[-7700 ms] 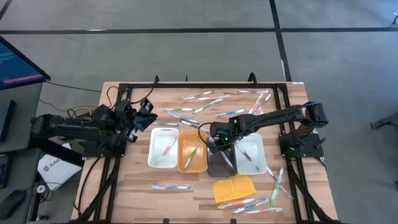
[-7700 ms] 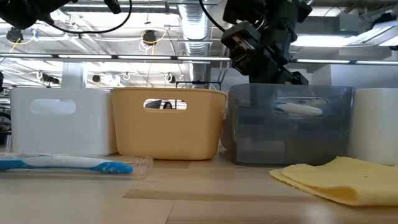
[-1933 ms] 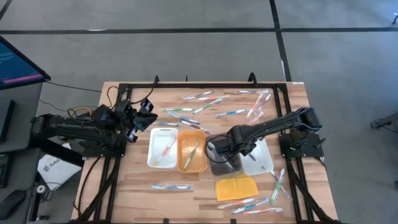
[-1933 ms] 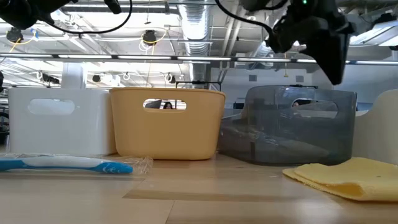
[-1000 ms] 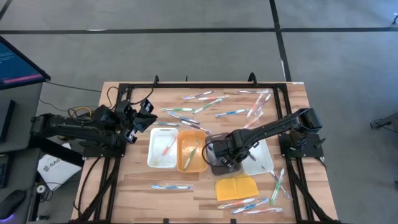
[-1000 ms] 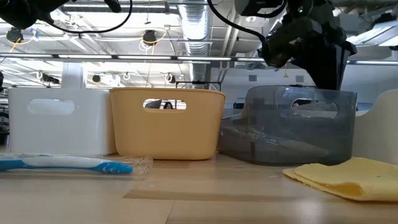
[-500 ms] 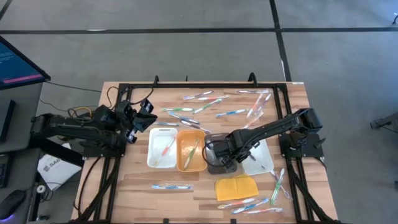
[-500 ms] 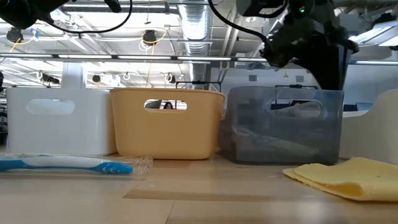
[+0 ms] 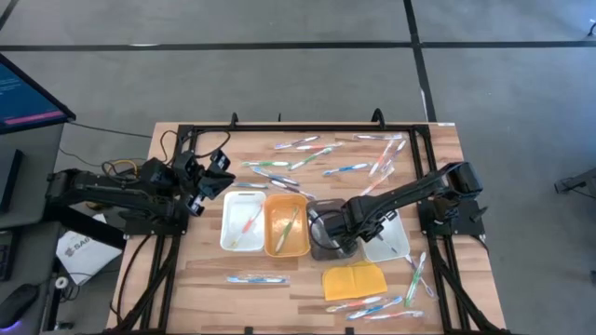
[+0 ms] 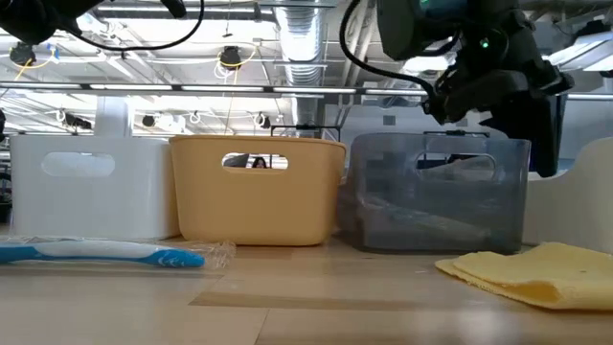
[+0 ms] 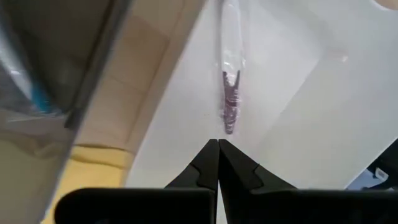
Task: Pick & Place Toothbrushes
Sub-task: Adjust the bins
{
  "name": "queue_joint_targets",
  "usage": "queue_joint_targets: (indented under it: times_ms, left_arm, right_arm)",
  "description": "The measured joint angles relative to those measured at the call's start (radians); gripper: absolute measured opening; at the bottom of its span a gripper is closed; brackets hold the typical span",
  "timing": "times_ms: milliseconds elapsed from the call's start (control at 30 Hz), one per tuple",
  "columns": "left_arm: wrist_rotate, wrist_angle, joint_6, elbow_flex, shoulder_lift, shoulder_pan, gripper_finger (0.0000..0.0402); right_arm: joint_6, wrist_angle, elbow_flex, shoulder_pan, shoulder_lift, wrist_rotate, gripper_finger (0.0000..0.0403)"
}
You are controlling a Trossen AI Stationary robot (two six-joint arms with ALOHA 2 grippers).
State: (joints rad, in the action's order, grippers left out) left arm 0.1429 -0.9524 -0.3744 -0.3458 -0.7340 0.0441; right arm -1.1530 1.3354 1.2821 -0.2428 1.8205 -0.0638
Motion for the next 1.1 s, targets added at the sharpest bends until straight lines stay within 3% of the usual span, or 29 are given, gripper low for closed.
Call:
queue_joint_targets:
  times_ms: [1100]
  left_arm:
    - [0.000,-0.006,0.000,0.000,0.000,0.000,0.0044]
  right_arm:
    - [0.027,-0.118,-0.002,-0.004,0.000,0.036,0.0000]
